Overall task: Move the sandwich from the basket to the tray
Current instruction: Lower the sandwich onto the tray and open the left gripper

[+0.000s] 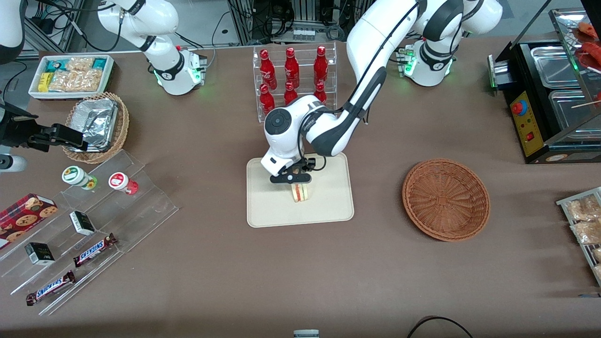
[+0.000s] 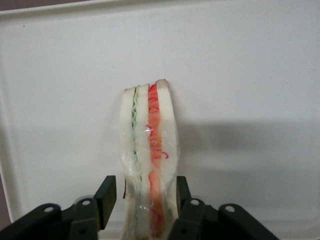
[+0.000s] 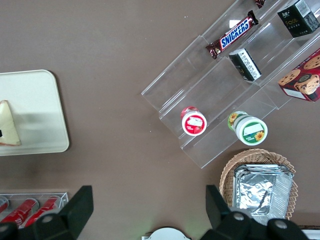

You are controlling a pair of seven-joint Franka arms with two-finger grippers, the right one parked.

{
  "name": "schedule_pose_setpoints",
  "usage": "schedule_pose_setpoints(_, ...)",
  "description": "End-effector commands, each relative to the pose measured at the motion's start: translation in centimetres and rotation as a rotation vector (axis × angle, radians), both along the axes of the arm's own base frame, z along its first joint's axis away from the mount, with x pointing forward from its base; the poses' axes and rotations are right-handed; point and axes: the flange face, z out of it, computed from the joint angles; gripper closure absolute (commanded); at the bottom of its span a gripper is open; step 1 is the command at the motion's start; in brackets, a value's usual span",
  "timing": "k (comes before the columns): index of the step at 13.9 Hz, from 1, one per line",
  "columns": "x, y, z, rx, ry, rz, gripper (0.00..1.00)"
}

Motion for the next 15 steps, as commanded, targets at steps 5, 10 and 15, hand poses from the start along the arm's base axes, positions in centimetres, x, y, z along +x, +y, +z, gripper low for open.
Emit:
schedule_pose_setpoints(5, 1.2, 0.6, 10.5, -0.047, -0.081, 0.034, 0.0)
schedule_pose_setpoints(10, 4.3, 7.3, 20.5, -0.034, -0.105, 0.149, 0.0)
schedule_pose_setpoints(15, 7.6, 17.4, 27.4, -0.046, -0.033, 0.22, 0.0)
